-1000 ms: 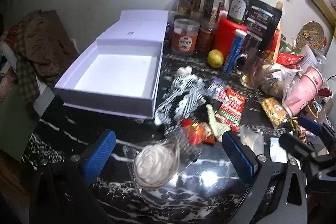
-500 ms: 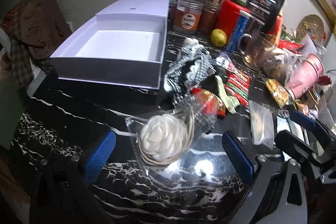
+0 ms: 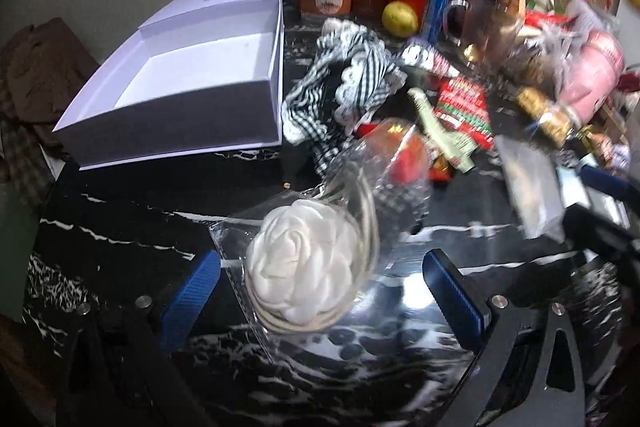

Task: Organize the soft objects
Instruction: 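Grasp the clear bag with white flower using left tool while right tool grasps clear zip bag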

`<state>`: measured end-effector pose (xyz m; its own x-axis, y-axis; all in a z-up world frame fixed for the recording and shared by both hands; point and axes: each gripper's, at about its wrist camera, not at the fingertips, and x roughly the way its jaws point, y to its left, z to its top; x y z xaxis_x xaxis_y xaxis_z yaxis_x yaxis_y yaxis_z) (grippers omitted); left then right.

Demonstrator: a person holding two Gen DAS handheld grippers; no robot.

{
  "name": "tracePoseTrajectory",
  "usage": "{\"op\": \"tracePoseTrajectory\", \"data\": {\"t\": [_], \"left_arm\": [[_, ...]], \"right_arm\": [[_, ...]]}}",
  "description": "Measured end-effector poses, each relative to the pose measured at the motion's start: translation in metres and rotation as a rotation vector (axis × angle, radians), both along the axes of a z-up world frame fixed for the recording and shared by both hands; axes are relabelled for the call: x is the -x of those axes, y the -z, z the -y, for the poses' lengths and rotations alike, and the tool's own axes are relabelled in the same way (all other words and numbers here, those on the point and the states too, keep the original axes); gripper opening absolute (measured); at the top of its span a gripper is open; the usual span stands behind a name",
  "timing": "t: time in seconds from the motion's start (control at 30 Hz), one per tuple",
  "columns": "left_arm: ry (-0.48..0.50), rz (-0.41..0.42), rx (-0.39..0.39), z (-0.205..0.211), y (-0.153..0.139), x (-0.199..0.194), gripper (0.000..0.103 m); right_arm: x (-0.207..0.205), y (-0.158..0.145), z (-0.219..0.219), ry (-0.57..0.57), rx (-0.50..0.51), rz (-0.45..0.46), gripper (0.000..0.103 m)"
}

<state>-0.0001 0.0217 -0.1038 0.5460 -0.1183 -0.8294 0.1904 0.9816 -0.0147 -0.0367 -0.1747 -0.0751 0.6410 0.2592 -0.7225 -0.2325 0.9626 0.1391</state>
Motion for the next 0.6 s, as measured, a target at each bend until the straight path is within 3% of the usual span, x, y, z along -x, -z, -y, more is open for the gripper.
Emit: {"op": "tracePoseTrajectory", "data": {"t": [0.23, 0.43, 0.5, 0.6], "left_arm": [[0.016, -0.028, -0.009, -0.001, 0.013, -0.013, 0.101], [0.038, 0.048, -0.022, -0.003, 0.007, -0.009, 0.073], [0.052, 0.073, -0.036, 0.0, 0.006, -0.008, 0.057], [0.06, 0.092, -0.055, 0.003, 0.004, -0.005, 0.046]], "right_arm": [[-0.01, 0.005, 0.006, 0.01, -0.006, -0.023, 0.103], [-0.025, 0.01, 0.004, 0.019, -0.006, -0.048, 0.103], [-0.031, 0.014, 0.002, 0.032, 0.01, -0.066, 0.103], [-0.038, 0.02, 0.004, 0.052, 0.034, -0.08, 0.103]]}}
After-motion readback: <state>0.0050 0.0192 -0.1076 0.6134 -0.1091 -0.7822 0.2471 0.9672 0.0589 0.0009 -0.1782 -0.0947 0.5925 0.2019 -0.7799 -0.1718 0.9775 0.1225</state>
